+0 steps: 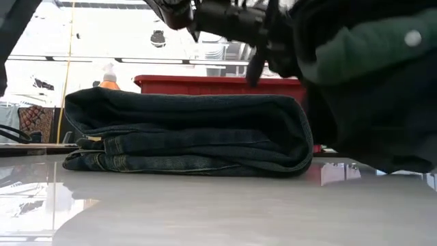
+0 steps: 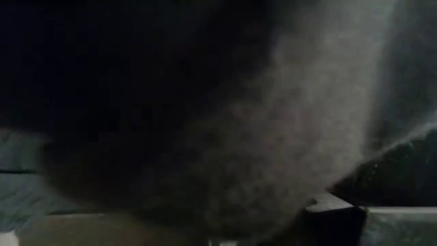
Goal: Fold laundry
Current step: Stack the folded clothes on top of the folded dark blue jeans
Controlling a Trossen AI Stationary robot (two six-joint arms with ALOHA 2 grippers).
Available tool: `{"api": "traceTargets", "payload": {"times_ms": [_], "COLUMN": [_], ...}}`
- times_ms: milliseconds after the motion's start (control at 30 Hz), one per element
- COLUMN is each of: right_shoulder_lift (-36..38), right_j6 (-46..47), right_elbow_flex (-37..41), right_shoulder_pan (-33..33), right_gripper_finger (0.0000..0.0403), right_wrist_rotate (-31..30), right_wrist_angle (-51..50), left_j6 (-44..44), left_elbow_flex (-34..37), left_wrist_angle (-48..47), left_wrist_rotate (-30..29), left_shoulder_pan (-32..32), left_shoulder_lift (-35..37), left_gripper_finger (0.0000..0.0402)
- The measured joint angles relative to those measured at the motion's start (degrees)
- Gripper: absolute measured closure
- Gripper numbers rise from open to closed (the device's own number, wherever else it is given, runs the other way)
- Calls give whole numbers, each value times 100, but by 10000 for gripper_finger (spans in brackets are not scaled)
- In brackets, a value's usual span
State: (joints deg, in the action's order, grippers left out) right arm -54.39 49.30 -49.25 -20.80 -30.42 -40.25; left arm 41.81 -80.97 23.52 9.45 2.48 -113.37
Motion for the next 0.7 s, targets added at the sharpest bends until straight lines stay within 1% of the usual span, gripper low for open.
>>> {"api": "traceTargets", "payload": {"times_ms": [167, 267, 333, 433, 567, 700], "right_shoulder_lift": [-318, -649, -942, -1475, -2321, -3156], "right_j6": [-731, -1127, -1330, -1575, -1910, -2096], "right_elbow_flex": [-756, -1348, -1769, -2483, -3538, -4623], "right_shoulder_pan": [203, 372, 539, 792, 1064, 1253], "right_gripper_finger": [348, 348, 348, 348, 348, 348], "right_wrist_rotate": [11, 33, 202, 618, 1079, 1430], "right_wrist_angle": [-213, -357, -371, -372, -226, 153], "left_j6": [-149, -337, -479, -714, -981, -1027], "left_elbow_flex": [0, 0, 0, 0, -20, -35], "left_wrist_angle": [-408, -762, -1156, -1951, -3149, -3986], "left_wrist_rotate": [62, 85, 85, 22, -339, -896], "left_shoulder_pan": [21, 38, 39, 32, 6, -67], "left_shoulder_lift": [496, 878, 1217, 1779, 2621, 3481], "left_gripper_finger": [342, 342, 341, 341, 341, 341]}}
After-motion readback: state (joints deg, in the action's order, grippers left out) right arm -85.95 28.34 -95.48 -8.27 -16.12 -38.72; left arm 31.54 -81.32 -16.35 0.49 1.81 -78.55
